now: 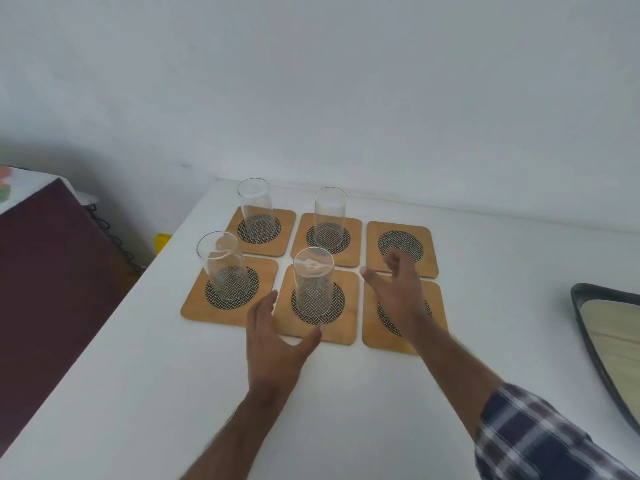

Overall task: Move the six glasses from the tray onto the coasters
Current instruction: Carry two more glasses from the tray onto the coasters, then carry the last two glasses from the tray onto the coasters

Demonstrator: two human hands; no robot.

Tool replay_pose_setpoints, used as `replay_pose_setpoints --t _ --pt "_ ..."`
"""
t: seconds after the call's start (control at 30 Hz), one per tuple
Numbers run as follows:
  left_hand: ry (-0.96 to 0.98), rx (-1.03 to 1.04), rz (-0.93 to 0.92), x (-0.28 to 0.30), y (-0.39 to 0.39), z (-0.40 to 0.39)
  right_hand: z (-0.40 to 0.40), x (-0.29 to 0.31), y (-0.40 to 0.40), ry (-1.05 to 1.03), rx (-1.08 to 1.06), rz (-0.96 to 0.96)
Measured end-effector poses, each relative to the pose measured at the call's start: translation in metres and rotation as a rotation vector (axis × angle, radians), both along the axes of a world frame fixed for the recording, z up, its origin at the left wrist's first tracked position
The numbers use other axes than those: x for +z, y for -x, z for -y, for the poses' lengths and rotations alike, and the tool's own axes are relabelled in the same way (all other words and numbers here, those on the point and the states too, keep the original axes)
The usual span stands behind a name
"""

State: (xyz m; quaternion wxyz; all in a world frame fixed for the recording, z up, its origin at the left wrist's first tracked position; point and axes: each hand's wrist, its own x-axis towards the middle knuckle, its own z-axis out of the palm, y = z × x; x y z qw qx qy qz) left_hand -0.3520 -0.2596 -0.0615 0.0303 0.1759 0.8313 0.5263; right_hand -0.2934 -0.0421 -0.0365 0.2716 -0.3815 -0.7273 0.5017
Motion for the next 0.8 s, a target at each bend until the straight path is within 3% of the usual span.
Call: replay_pose_setpoints --t 0.2,0.47,0.8 --pt "-0.095 0.082 -0.117 0.016 -0.04 0.0 0.002 0.008 -0.073 -0.004 -0.056 -0.059" --pt "-0.195 -0.062 -0.225 0.039 -0.126 -0.063 -0.031 0.025 -0.182 -0.041 -0.166 -0.118" --pt "-0.173 -0.325 -0.206 0.055 -0.213 -0.159 -0.118 0.043 -0.312 -0.095 -0.382 -0.148"
